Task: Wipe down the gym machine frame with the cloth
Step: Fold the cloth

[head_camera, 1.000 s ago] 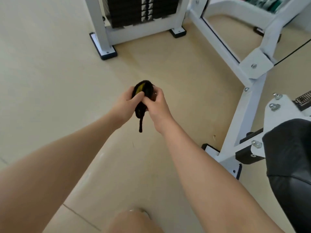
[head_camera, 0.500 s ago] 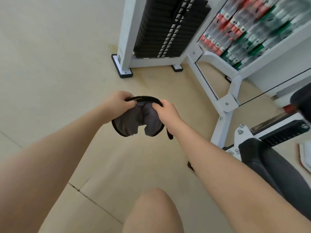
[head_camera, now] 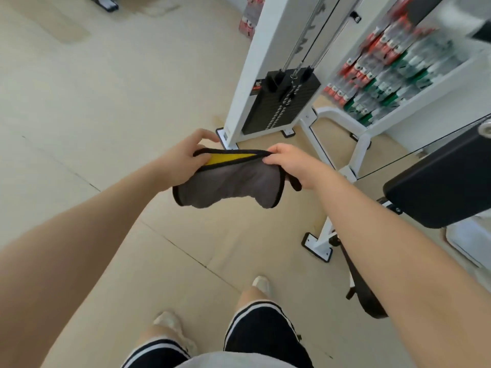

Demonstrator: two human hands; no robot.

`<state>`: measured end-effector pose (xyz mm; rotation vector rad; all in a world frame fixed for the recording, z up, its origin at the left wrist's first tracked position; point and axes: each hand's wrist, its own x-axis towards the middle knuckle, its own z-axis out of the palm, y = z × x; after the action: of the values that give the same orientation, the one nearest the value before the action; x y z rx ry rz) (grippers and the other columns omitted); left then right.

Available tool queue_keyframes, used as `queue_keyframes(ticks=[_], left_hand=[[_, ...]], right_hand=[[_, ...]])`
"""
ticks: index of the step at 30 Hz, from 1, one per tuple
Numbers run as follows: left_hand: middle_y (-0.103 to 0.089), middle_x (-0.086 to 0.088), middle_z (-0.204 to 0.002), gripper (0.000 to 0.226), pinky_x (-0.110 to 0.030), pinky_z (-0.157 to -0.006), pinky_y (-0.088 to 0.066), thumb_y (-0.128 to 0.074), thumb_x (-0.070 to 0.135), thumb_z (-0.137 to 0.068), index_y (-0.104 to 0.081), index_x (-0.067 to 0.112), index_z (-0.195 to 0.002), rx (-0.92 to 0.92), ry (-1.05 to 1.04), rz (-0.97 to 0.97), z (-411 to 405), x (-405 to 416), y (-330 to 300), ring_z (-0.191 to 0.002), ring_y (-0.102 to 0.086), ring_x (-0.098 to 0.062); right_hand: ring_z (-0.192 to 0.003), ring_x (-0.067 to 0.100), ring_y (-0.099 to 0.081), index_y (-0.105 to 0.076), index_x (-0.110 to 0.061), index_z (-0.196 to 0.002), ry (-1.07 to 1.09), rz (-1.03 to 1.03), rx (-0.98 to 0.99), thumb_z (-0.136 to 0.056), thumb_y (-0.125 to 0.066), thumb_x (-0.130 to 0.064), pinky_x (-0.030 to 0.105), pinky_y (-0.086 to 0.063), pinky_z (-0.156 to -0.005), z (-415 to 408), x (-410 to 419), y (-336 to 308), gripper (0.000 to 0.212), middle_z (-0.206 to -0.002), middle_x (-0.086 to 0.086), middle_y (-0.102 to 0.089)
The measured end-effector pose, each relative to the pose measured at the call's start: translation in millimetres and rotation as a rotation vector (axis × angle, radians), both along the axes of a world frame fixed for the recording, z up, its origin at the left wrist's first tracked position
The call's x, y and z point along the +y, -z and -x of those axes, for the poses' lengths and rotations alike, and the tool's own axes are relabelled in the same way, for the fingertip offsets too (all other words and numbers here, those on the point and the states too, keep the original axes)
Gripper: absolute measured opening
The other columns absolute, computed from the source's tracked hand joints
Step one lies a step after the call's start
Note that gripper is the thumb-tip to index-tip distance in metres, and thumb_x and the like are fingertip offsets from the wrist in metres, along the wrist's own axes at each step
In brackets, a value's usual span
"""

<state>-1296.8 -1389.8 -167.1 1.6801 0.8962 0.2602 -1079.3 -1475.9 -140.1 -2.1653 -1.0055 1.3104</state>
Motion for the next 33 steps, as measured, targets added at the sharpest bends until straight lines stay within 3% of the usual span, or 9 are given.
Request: queue_keyframes(ticks=[5, 8, 10, 13, 16, 21, 24, 29, 33], left_hand=[[-0.059, -0.001, -0.097, 0.026, -0.015, -0.064, -0.037, -0.039, 0.006, -0.091, -0.062, 0.016, -0.084, 0.115, -0.002, -0.215, 31, 37, -67, -0.085, -0.05, -0.016], [-0.057, 0.002, -0.089, 0.019, -0.021, -0.069, -0.041, -0.058, 0.027, -0.086, -0.062, 0.016, -0.072, 0.147, 0.019, -0.349, 38, 76, -86, -0.082, -0.052, -0.015], [-0.054, 0.007, -0.09, 0.023, -0.024, -0.069, -0.041, -0.068, 0.036, -0.078, -0.056, 0.022, -0.065, 0.217, 0.117, -0.471, 39, 107, -92, -0.08, -0.051, -0.013], [-0.054, 0.004, -0.094, 0.034, -0.015, -0.063, -0.035, -0.07, 0.027, -0.078, -0.043, 0.025, -0.058, 0.199, 0.176, -0.571, 33, 161, -99, -0.072, -0.047, -0.007], [-0.054, 0.002, -0.091, 0.035, -0.009, -0.058, -0.032, -0.065, 0.022, -0.083, -0.04, 0.022, -0.058, 0.168, 0.203, -0.612, 16, 224, -110, -0.067, -0.044, -0.004], [-0.046, 0.006, -0.069, 0.034, -0.02, -0.057, -0.03, -0.059, 0.022, -0.088, -0.041, 0.019, -0.059, 0.206, 0.215, -0.584, -25, 339, -140, -0.061, -0.04, -0.009], [-0.045, 0.004, -0.064, 0.029, -0.02, -0.053, -0.029, -0.054, 0.025, -0.091, -0.049, 0.012, -0.066, 0.243, 0.225, -0.599, -48, 397, -155, -0.058, -0.039, -0.009], [-0.049, 0.001, -0.064, 0.026, -0.025, -0.055, -0.032, -0.052, 0.027, -0.092, -0.048, 0.013, -0.07, 0.252, 0.29, -0.68, -85, 494, -160, -0.062, -0.043, -0.016], [-0.053, -0.001, -0.07, 0.022, -0.02, -0.056, -0.035, -0.056, 0.026, -0.09, -0.053, 0.011, -0.074, 0.17, 0.266, -0.698, -117, 583, -152, -0.07, -0.048, -0.018]], right_hand=[[-0.075, 0.021, -0.053, -0.058, -0.018, -0.093, -0.036, -0.1, 0.05, -0.092, -0.056, -0.026, 0.029, -0.037, -0.062, 27, 45, -61, 0.008, -0.088, 0.006, -0.062], [-0.073, 0.015, -0.057, -0.065, -0.017, -0.094, -0.023, -0.171, 0.037, -0.092, -0.058, -0.024, 0.026, -0.039, -0.056, 30, 80, -77, 0.01, -0.087, 0.004, -0.066], [-0.077, 0.017, -0.059, -0.068, -0.016, -0.097, 0.002, -0.21, 0.026, -0.092, -0.058, -0.023, 0.028, -0.043, -0.062, 30, 109, -80, 0.013, -0.091, 0.005, -0.068], [-0.078, 0.019, -0.059, -0.068, -0.021, -0.096, 0.029, -0.279, 0.0, -0.093, -0.057, -0.024, 0.029, -0.042, -0.061, 24, 163, -81, 0.012, -0.093, 0.007, -0.068], [-0.077, 0.014, -0.059, -0.059, -0.019, -0.105, 0.064, -0.34, 0.04, -0.093, -0.056, -0.018, 0.018, -0.047, -0.056, 7, 225, -93, 0.012, -0.099, 0.004, -0.063], [-0.078, 0.013, -0.057, -0.055, -0.016, -0.097, 0.109, -0.406, -0.009, -0.092, -0.058, -0.016, 0.015, -0.048, -0.062, -30, 317, -121, 0.006, -0.092, -0.003, -0.06], [-0.089, 0.018, -0.059, -0.061, -0.016, -0.099, 0.142, -0.421, -0.064, -0.092, -0.059, -0.02, 0.029, -0.05, -0.08, -48, 369, -132, 0.008, -0.092, -0.001, -0.062], [-0.085, 0.01, -0.056, -0.06, -0.016, -0.102, 0.201, -0.403, -0.161, -0.091, -0.059, -0.015, 0.021, -0.045, -0.07, -76, 449, -136, 0.011, -0.093, -0.006, -0.06], [-0.092, 0.022, -0.058, -0.065, -0.006, -0.099, 0.364, -0.341, -0.245, -0.089, -0.058, -0.012, 0.035, -0.047, -0.083, -92, 526, -122, 0.014, -0.098, 0.009, -0.063]])
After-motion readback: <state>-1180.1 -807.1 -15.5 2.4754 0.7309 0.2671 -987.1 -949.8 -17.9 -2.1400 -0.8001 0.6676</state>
